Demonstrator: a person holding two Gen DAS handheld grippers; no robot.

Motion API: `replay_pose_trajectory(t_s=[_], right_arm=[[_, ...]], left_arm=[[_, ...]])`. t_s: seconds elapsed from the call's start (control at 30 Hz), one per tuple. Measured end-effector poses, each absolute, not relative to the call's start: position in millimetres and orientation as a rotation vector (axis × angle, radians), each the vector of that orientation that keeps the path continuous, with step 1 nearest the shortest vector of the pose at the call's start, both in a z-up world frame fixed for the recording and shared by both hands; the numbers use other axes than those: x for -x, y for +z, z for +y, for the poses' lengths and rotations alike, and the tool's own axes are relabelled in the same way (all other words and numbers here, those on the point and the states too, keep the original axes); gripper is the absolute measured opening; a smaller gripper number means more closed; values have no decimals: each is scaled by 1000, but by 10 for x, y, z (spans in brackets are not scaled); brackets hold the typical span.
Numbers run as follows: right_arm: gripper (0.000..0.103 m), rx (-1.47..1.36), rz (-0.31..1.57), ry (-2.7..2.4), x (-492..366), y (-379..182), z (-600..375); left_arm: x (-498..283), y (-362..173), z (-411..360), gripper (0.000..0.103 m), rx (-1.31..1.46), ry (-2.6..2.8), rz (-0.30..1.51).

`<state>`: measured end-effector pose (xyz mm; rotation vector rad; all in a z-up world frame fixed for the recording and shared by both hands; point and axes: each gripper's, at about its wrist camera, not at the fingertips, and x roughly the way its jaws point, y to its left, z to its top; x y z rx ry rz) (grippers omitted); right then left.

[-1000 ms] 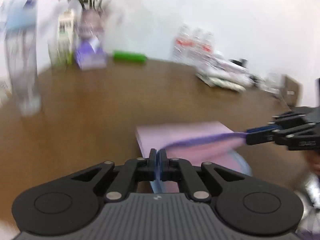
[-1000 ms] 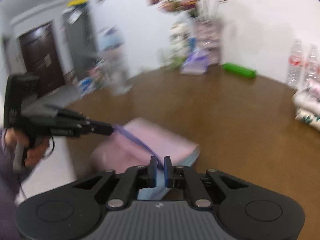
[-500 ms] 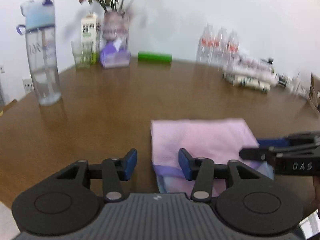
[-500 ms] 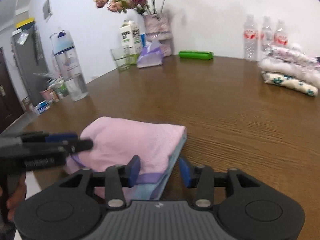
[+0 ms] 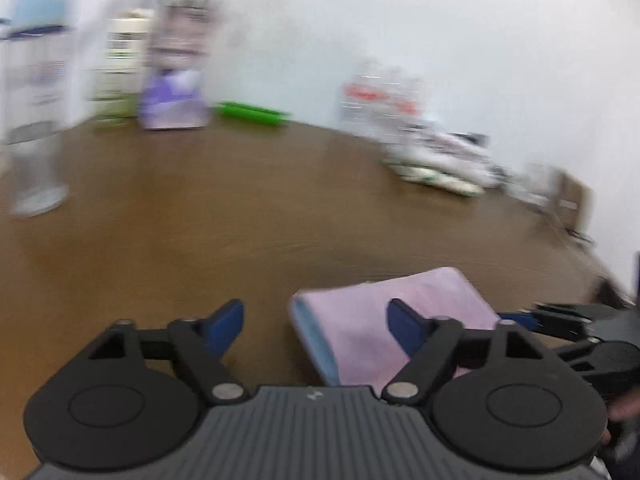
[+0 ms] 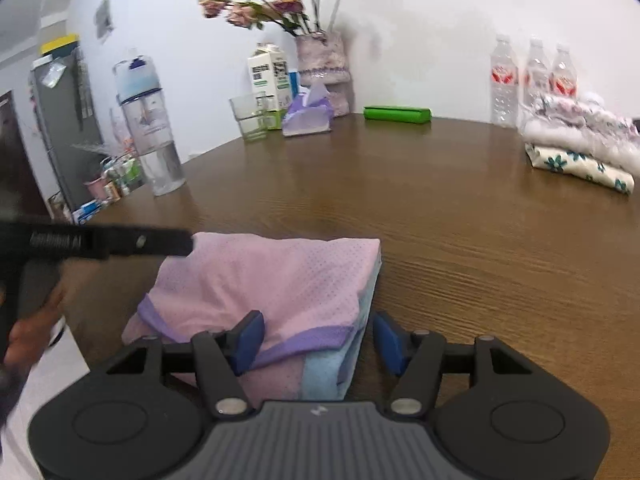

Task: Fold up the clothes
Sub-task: 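Grasp the folded pink garment with both grippers and lift it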

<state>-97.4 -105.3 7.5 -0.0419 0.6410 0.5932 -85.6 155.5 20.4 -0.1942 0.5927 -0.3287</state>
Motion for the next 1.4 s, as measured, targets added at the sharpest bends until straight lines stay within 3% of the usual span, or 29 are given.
replay_pose_trajectory(t_s=[0.3, 0.33, 0.37, 0.5, 0.57, 0.63, 0.7, 0.83, 0.93, 1.17, 1.4], right_arm=[[61, 121, 585, 633, 1109, 30, -1129], [62, 122, 585, 630, 1109, 31, -1121], [62, 122, 585, 628, 1111, 31, -1116], [61, 112, 577, 633, 1148, 25, -1106], [54, 108, 570, 639, 1175, 21, -1098], [35, 104, 564, 646, 1203, 16, -1090], [32, 98, 557, 651, 1231, 9, -1085], [14, 72, 538, 645, 1302, -11, -1068], [10, 91, 509, 612, 1370, 36, -1056], [10, 60, 396, 504, 1202, 511, -1443], [10, -34, 317, 393, 309, 1276, -2189]], left_arm=[[854, 132, 1369, 83, 162, -366, 604], [853, 124, 1349, 77, 159, -370, 605], [853, 116, 1328, 65, 155, -374, 606], [852, 83, 1246, 49, 141, -391, 611], [884, 70, 1211, 46, 141, -384, 611], [938, 59, 1182, 41, 146, -364, 610], [986, 55, 1162, 37, 155, -338, 604], [1141, 29, 944, 22, 64, -261, 548], [1196, 70, 720, 12, -16, -222, 495], [1001, 530, 226, 11, -115, -289, 336], [-167, 1353, -206, 11, -53, -476, 322]])
